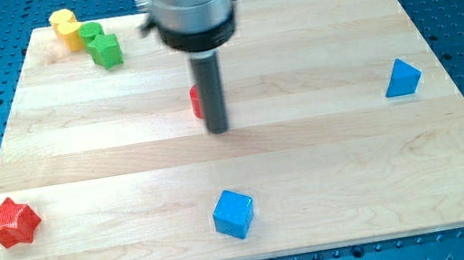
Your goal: Slightly push the red circle to the left
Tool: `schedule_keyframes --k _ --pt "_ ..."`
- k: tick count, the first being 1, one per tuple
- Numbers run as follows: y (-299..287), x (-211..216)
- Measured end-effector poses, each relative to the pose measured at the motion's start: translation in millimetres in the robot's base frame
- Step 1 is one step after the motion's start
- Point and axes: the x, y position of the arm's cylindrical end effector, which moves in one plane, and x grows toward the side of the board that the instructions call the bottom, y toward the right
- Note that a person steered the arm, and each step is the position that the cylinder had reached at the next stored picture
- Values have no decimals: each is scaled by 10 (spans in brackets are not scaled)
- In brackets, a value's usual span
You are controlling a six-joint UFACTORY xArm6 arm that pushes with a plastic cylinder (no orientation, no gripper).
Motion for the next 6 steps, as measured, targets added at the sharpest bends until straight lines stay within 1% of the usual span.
schedule_keyframes --k 1,2,3,5,6 --pt "327 -270" --pt "-490 -289" --pt "-1222 392" --pt "-613 17" --pt "-890 -294"
